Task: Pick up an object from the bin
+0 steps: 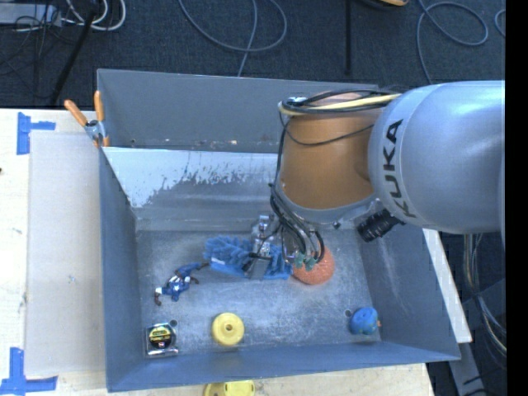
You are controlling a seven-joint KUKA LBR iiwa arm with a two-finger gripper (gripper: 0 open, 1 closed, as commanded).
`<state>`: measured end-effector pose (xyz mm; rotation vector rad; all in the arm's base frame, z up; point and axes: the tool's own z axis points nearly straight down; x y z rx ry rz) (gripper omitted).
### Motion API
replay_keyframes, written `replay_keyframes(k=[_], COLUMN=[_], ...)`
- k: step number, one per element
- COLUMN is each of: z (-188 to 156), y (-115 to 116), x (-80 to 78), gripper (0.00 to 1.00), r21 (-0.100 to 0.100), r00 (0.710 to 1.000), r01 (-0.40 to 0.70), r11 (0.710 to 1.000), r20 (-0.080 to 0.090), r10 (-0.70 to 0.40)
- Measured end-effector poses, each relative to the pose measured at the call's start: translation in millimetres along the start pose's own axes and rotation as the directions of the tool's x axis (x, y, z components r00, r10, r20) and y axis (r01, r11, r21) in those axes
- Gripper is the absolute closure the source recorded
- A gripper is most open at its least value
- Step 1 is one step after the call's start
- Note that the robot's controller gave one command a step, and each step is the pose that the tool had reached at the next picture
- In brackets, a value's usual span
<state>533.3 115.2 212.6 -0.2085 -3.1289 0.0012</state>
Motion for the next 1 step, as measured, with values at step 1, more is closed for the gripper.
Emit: replay_keyframes(k=[1], z=[-61.8], y=[3.4], x=[-10.9], gripper=[1.00], r21=[-0.001], r00=[1.000], r01=[0.003], r11=[1.000], r20=[0.004], r10=[-0.003])
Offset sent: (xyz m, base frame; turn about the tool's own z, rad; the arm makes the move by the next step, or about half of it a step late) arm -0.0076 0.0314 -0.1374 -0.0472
